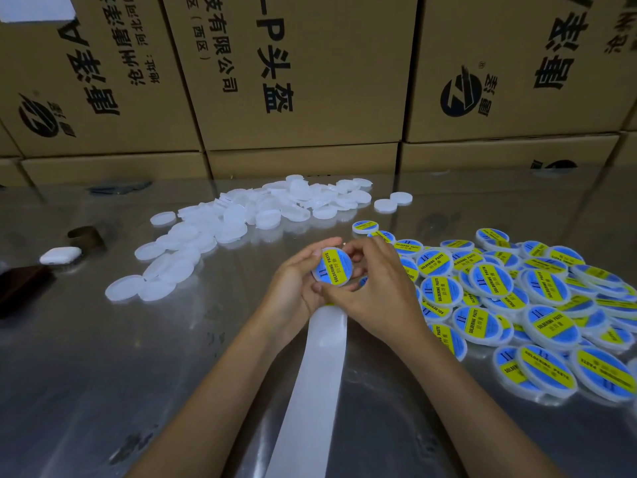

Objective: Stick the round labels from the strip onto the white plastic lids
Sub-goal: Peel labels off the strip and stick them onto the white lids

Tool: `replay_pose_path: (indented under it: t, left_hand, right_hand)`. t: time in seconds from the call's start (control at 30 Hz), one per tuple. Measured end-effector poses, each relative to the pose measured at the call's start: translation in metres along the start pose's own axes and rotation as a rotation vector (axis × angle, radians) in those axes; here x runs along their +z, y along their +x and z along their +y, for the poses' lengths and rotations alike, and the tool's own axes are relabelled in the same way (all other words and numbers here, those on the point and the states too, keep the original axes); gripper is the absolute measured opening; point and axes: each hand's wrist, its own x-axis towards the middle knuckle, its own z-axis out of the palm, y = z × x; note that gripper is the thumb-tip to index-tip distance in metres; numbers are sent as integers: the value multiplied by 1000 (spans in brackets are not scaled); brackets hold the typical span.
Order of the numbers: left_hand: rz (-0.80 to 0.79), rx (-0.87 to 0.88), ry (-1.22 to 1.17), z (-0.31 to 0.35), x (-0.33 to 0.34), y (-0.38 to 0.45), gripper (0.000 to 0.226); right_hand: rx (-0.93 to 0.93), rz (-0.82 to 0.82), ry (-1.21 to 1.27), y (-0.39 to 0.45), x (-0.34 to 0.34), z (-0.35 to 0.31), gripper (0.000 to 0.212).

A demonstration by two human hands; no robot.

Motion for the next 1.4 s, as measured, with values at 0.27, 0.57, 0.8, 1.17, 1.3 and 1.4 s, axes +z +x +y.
replay_pose_path:
  t: [0.27, 0.57, 0.8, 1.17, 1.3, 1.4]
  left_hand:
    - [17, -34, 107, 1, -10, 5, 33]
    - [86, -88, -29, -2, -18, 10, 29]
    - [263, -9, -97, 8, -39, 15, 23]
    - [790, 364, 1238, 44, -132, 69, 35]
    - [660, 245, 1705, 57, -167, 104, 51]
    - [611, 151, 1866, 60, -178, 121, 47]
  right_hand:
    - [358, 279, -365, 13, -36, 35, 55]
    - [184, 162, 85, 5, -22, -3, 30]
    - [203, -210, 382, -24, 32, -33, 24]
    - [448, -286, 603, -7, 32, -21, 16]
    - [455, -278, 664, -3, 34, -15, 13]
    - [458, -282, 676, -1, 37, -11, 13]
